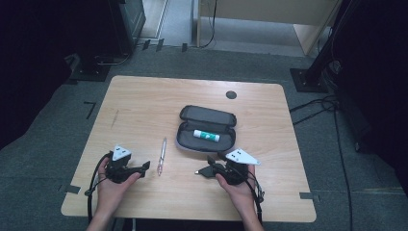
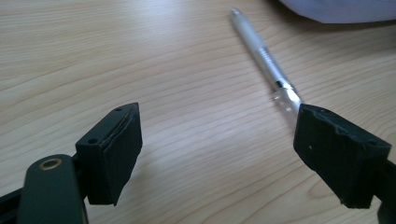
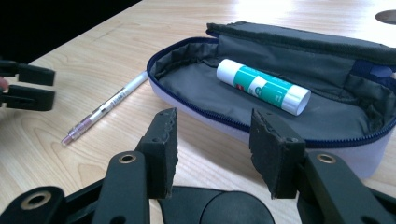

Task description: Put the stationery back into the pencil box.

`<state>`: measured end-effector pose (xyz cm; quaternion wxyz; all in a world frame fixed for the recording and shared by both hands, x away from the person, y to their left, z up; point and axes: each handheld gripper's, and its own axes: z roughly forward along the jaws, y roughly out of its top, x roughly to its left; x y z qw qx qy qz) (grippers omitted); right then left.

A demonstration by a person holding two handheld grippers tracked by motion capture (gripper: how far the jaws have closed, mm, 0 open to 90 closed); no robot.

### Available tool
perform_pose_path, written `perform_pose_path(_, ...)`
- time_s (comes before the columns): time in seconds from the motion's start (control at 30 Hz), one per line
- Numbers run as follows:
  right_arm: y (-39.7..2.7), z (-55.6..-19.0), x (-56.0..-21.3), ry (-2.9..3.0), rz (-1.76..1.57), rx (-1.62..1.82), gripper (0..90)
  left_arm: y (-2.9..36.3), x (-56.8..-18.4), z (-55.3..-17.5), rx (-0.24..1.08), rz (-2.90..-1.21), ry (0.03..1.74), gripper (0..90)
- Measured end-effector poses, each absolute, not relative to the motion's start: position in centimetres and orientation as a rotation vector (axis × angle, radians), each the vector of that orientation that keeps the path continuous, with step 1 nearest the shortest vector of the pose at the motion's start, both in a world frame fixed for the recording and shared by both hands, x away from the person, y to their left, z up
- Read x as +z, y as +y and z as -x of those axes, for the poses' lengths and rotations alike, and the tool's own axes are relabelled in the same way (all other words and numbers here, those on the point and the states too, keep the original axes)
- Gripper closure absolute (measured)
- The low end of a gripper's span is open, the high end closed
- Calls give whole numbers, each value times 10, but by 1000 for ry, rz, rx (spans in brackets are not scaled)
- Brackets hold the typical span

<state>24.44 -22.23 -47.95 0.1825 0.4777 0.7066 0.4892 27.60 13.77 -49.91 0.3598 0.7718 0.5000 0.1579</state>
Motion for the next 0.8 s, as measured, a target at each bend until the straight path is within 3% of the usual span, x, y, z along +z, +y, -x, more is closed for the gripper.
perform_pose_path(0.1, -222, -241, -481, 1999, -1345, 1373, 518, 126, -501, -278, 383, -1992, 1264, 173)
perform_pose_path(0.17, -222, -239, -482, 2004, -1348, 1371, 518, 121, -502, -278, 368, -1989, 1246, 236)
perform_pose_path(0.4, -221, -235, -486, 2015, -1356, 1378, 519, 94, -508, -272, 372, -2058, 1169, 262)
perform_pose_path(0.67, -221, -231, -490, 2015, -1362, 1377, 520, 78, -514, -267, 445, -2110, 1140, 404)
perform_pose_path(0.8, -221, -231, -492, 2023, -1369, 1371, 521, 78, -514, -265, 464, -2101, 1132, 558)
